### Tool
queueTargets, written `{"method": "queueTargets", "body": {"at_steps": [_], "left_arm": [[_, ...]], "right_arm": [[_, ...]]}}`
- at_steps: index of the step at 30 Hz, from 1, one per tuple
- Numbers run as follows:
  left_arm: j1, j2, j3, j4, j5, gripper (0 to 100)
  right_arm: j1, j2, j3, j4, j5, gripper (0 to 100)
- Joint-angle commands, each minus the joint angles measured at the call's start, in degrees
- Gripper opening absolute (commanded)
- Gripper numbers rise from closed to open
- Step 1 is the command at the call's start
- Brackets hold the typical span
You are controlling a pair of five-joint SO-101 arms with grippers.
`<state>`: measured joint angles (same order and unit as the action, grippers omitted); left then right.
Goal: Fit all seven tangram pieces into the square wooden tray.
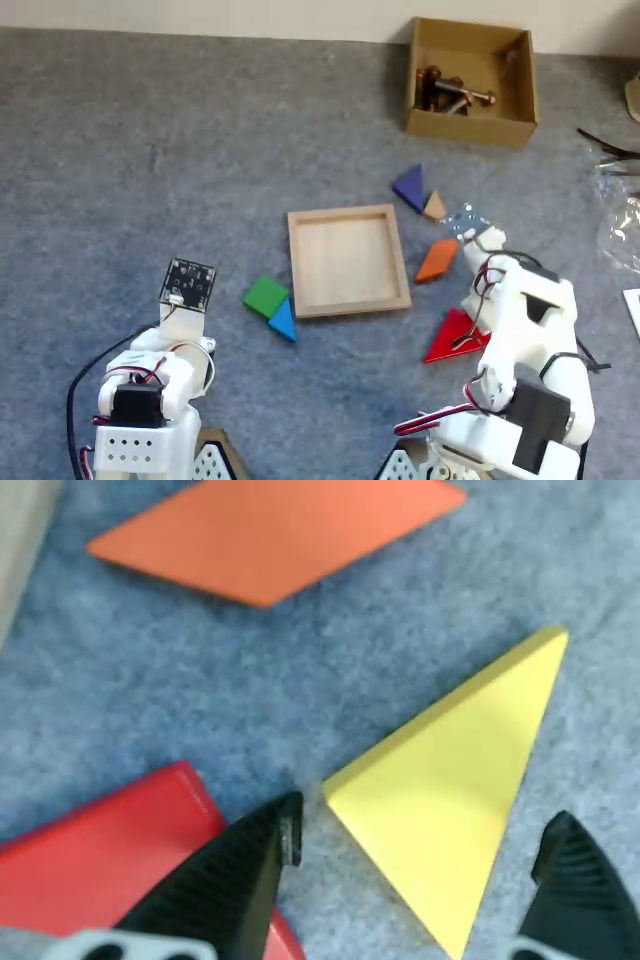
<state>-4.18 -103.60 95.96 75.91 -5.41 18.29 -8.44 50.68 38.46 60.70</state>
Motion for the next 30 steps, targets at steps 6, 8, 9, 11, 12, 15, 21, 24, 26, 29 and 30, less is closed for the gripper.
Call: {"method": "queueTargets", "body": {"at_steps": [6,8,9,11,12,15,21,24,26,29,30], "left_arm": [[1.4,-0.3,1.2,0.2,0.4,1],[1.4,-0.3,1.2,0.2,0.4,1],[1.4,-0.3,1.2,0.2,0.4,1],[1.4,-0.3,1.2,0.2,0.4,1],[1.4,-0.3,1.2,0.2,0.4,1],[1.4,-0.3,1.2,0.2,0.4,1],[1.4,-0.3,1.2,0.2,0.4,1],[1.4,-0.3,1.2,0.2,0.4,1],[1.4,-0.3,1.2,0.2,0.4,1],[1.4,-0.3,1.2,0.2,0.4,1],[1.4,-0.3,1.2,0.2,0.4,1]], "right_arm": [[-3.6,0.0,-0.3,-2.6,-11.5,35.1],[-4.0,0.0,-0.3,-2.6,-11.4,35.1],[-4.1,0.0,-0.3,-2.6,-11.6,35.1],[-4.5,0.0,-0.3,-2.6,-11.8,35.0],[-4.9,0.0,-0.5,-2.6,-11.8,35.0],[-5.7,0.0,-0.5,-2.6,-11.9,35.0],[-6.6,0.0,-0.6,-2.6,-11.9,35.0],[-6.7,0.0,-0.7,-2.6,-11.9,35.0],[-6.7,0.0,-0.7,-4.0,-13.5,35.0],[-6.6,0.0,-0.4,-6.5,-18.6,35.0],[-6.6,0.0,-0.4,-6.5,-18.7,35.0]]}}
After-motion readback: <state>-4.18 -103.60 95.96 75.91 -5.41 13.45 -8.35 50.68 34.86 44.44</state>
